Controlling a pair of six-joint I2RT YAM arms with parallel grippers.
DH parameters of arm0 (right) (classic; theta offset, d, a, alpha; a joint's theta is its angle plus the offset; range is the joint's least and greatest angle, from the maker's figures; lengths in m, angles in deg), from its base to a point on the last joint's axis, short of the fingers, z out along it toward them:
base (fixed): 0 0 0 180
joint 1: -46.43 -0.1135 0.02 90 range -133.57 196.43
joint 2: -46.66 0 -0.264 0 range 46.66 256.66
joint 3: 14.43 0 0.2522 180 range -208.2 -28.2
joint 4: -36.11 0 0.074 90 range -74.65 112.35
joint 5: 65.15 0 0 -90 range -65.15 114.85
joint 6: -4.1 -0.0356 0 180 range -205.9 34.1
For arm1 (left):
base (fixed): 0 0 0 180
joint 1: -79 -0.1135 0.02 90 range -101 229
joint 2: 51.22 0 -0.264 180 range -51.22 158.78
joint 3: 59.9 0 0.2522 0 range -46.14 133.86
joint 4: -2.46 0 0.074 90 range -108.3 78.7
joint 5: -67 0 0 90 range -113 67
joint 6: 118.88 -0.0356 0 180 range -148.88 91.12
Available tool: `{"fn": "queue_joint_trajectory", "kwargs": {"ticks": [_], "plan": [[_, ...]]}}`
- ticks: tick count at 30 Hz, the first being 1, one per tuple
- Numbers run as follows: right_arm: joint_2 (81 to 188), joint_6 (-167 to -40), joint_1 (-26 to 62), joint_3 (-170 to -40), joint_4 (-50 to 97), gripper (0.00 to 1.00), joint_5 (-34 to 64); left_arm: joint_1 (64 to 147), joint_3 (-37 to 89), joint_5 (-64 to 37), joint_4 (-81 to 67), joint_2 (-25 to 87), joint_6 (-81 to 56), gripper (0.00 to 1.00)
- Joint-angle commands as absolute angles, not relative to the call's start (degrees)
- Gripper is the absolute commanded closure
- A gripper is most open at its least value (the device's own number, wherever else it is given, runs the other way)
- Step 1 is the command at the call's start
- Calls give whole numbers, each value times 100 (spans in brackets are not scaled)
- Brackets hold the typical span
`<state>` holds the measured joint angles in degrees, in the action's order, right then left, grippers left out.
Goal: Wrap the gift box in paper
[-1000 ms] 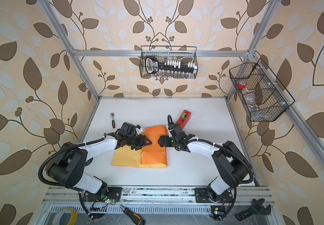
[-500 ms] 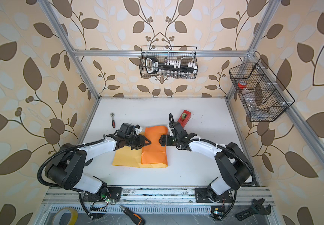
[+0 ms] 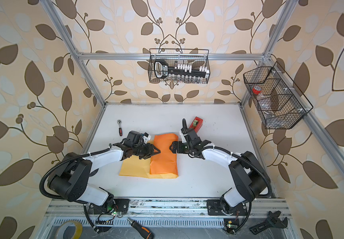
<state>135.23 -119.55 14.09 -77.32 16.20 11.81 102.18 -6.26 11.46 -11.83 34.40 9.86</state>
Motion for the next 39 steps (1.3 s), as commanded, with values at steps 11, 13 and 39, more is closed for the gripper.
{"fn": "queue_joint_trajectory", "kwargs": {"ticks": [11,13,39], "plan": [[13529,-11783,1665,-7379,1609,7,991,10564,-1009,609,-1248,3684,1578,58],[13468,-11718,1712,-7363,1538,7,987,10652,-1037,545,-1157,3684,1708,59],[13270,-11474,1954,-6742,1405,8,931,10998,-889,192,-1195,3722,1849,57]]}}
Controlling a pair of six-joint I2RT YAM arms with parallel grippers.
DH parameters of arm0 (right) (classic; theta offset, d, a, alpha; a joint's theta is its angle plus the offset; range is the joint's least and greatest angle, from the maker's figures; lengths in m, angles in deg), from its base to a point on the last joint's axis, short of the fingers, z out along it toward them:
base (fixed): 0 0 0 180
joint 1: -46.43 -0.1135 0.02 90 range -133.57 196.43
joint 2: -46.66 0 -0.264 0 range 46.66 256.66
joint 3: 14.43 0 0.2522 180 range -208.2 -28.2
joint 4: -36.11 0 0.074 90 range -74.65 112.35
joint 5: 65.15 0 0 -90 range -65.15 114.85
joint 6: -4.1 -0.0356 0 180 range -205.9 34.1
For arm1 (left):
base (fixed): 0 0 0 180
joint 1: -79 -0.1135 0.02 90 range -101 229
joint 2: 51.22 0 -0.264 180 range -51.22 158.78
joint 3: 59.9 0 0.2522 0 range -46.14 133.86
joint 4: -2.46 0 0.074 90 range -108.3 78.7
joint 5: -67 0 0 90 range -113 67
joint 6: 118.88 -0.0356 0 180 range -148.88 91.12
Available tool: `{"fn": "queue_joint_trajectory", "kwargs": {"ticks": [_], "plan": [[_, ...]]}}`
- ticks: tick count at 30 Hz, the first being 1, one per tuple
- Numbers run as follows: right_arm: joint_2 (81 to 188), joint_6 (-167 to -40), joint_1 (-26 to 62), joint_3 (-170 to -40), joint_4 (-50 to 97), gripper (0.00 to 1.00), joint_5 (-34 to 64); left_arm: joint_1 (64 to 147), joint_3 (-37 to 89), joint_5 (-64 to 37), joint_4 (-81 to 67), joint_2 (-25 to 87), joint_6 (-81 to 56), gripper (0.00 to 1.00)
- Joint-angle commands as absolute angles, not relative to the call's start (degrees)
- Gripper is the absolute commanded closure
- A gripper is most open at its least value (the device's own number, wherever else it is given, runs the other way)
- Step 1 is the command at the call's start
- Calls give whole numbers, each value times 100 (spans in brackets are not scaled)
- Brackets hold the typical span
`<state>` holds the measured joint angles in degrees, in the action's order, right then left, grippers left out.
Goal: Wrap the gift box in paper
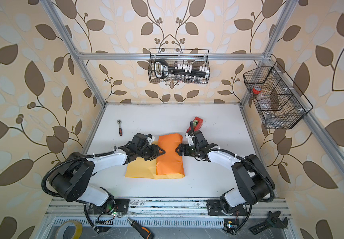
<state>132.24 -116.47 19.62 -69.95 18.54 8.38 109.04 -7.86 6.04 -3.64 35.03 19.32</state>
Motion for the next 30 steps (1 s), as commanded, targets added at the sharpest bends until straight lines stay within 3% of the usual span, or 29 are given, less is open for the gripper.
{"fn": "queue_joint_trajectory", "kwargs": {"ticks": [1,13,30], "plan": [[13270,-11473,1953,-6730,1401,8,917,11002,-869,179,-1217,3725,1833,57],[12919,-11721,1936,-6757,1479,8,449,10998,-883,159,-1196,3782,1797,58],[13349,-11553,1918,-6741,1473,8,750,11001,-848,178,-1211,3798,1750,57]]}}
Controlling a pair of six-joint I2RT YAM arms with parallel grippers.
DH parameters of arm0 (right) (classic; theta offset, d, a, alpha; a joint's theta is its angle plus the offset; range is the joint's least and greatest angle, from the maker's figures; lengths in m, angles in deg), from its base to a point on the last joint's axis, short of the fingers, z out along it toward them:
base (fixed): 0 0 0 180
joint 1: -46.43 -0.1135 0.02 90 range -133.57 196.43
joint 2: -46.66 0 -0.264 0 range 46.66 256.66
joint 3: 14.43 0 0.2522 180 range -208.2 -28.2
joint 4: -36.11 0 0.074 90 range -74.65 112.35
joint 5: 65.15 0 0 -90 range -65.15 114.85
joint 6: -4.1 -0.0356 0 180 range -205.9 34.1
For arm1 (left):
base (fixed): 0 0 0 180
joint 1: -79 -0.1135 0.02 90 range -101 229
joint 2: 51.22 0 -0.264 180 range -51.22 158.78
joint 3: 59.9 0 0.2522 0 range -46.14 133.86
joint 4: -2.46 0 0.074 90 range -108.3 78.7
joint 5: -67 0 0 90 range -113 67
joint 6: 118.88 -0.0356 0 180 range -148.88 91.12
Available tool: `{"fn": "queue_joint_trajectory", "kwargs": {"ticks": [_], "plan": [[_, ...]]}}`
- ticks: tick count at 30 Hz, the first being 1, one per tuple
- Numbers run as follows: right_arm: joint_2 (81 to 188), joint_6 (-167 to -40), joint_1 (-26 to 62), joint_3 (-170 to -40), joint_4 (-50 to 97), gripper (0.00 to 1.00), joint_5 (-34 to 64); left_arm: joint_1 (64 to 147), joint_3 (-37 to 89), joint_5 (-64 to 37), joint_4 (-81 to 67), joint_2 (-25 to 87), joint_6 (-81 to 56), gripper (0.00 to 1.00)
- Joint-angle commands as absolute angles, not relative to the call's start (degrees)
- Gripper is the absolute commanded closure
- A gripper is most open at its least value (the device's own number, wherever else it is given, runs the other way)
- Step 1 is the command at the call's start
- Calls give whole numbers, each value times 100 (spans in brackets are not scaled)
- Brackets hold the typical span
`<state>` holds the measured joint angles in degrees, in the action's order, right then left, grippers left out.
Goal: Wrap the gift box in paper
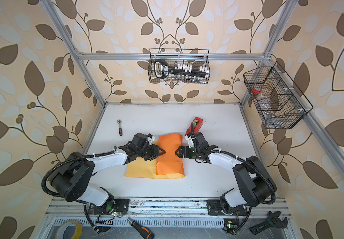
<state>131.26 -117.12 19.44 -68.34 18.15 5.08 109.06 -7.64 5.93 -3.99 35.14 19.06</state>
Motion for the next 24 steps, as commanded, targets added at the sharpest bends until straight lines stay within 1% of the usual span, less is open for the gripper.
{"fn": "queue_joint_trajectory", "kwargs": {"ticks": [1,4,6,9,13,17,18,24], "plan": [[13349,-11531,1926,-6740,1439,8,786,10999,-835,174,-1230,3795,1745,57],[13343,-11467,1927,-6691,1360,8,914,10999,-785,153,-1300,3757,1704,55],[13341,-11443,1928,-6633,1339,9,951,11000,-726,143,-1368,3727,1675,51],[13349,-11447,1927,-6525,1372,9,939,11002,-594,118,-1517,3719,1596,43],[13343,-11455,1925,-6383,1415,9,962,10979,-343,-19,-1901,3567,1415,29],[13349,-11464,1918,-6300,1477,10,948,10820,-228,-225,-2351,3183,1247,22],[13360,-11473,1918,-6285,1477,10,931,10758,-237,-309,-2482,2893,1215,21],[13384,-11468,1924,-6273,1528,10,886,9961,-818,-761,-3045,1799,1051,15]]}}
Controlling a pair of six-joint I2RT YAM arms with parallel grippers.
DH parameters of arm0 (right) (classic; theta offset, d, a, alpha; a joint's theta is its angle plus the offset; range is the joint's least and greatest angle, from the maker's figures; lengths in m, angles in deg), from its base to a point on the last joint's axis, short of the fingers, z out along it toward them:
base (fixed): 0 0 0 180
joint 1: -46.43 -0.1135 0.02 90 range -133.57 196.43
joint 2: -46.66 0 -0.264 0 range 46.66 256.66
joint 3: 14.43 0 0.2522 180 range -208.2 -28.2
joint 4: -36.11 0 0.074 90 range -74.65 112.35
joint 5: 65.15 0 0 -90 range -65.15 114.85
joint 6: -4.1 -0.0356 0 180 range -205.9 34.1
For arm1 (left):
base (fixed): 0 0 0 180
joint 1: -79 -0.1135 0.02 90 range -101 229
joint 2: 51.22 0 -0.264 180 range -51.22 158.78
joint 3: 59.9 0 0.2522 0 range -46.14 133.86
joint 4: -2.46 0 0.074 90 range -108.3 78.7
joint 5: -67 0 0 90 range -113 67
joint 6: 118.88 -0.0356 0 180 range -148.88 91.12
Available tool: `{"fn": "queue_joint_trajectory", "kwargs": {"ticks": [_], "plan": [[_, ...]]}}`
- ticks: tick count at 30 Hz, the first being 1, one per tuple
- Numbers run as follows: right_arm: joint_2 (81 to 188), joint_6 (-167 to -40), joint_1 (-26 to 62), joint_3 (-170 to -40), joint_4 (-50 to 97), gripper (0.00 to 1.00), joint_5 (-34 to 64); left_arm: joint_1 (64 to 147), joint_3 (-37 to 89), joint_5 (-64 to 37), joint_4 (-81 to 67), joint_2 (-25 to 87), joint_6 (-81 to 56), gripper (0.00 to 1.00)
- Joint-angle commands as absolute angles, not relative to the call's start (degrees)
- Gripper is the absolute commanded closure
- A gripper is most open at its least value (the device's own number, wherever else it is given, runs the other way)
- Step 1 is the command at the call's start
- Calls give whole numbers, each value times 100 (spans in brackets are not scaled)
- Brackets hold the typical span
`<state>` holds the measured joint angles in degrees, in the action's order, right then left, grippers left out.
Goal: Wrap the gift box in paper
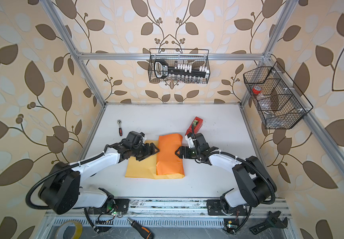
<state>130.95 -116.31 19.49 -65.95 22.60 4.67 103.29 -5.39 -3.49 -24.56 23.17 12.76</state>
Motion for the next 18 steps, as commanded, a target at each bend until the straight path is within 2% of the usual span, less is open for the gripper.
{"fn": "queue_joint_trajectory", "kwargs": {"ticks": [1,5,6,8,13,18], "plan": [[13383,-11463,1921,-6268,1540,10,873,9903,-861,-777,-3081,1741,1056,15],[13395,-11480,1919,-6275,1558,10,852,9475,-1149,-944,-3378,1316,1010,10],[13406,-11465,1918,-6276,1576,10,842,9128,-1419,-1312,-3814,815,1034,9],[13404,-11455,1922,-6281,1585,11,833,8968,-1637,-1593,-4126,430,1199,9],[13470,-11434,1925,-6273,1636,11,793,8941,-1922,-2106,-4644,-156,1542,7],[13515,-11439,1926,-6286,1697,11,750,8941,-2244,-1776,-4446,-118,1727,8]]}}
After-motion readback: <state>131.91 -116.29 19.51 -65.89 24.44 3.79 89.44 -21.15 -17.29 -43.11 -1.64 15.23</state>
